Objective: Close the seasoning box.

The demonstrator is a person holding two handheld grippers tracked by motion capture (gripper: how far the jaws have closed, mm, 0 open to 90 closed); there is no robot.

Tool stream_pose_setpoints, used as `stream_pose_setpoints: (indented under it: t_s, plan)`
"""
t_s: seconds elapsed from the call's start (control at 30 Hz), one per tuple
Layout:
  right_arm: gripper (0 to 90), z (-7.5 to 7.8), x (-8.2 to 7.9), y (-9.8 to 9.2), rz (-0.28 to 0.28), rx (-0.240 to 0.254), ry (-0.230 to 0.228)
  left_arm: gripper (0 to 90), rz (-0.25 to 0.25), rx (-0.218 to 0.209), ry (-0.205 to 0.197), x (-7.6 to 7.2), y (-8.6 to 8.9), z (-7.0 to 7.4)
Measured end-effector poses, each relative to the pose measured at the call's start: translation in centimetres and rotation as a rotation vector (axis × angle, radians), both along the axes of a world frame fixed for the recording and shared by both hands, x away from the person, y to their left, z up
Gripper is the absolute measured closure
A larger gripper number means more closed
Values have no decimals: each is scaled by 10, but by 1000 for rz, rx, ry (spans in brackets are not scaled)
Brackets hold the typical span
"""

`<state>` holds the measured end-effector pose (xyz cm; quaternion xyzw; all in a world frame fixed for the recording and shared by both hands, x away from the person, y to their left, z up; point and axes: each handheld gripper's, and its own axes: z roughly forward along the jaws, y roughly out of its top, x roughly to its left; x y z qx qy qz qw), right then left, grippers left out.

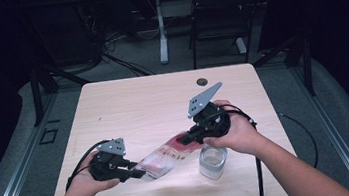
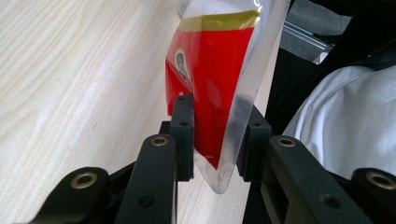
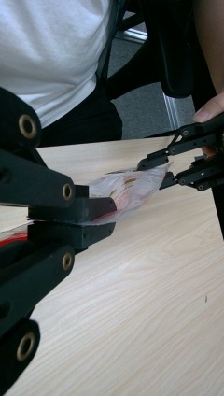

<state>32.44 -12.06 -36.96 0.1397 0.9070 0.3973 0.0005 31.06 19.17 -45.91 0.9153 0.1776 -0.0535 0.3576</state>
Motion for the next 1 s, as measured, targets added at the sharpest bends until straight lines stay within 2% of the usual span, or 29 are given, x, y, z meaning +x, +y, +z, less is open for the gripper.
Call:
stream_pose_setpoints:
  t_s: [0.03,0.07,0.1,0.13,0.23,0.27,0.33,0.37,0.4,0.57,0.6,0.73,0.77,0.8,0.83,1.0]
  plan:
    - [899,0,0,-1,-2,2,2,727,9,25,-16,0,0,2]
    - [899,-1,0,-2,-2,3,2,727,11,22,-15,0,0,3]
    - [899,-1,0,-3,-4,6,3,727,2,-1,-2,1,0,3]
    - [899,-2,0,-4,-6,7,6,728,10,29,-19,1,0,5]
    - [899,-5,1,-7,-17,14,15,728,10,25,-18,1,0,5]
    - [899,-5,2,-8,-14,9,13,728,2,0,-3,2,0,4]
    - [899,-8,2,-9,-18,15,18,728,2,1,-2,3,0,4]
    - [899,-9,2,-10,-21,16,21,729,11,31,-19,3,0,5]
    - [899,-10,2,-11,-23,14,24,729,10,32,-18,3,0,5]
    - [899,-15,3,-15,-30,16,31,731,14,29,-19,3,0,6]
    - [899,-15,3,-15,-32,18,32,732,6,1,-5,4,0,5]
    - [899,-17,3,-17,-35,15,35,733,9,4,-8,4,1,8]
    - [899,-18,3,-17,-35,16,36,734,19,32,-22,4,1,10]
    - [899,-19,3,-18,-35,16,36,733,20,29,-22,4,1,10]
    - [899,-19,3,-18,-39,18,41,734,10,2,-6,5,1,9]
    - [899,-23,5,-22,-43,16,54,735,12,7,-4,6,1,11]
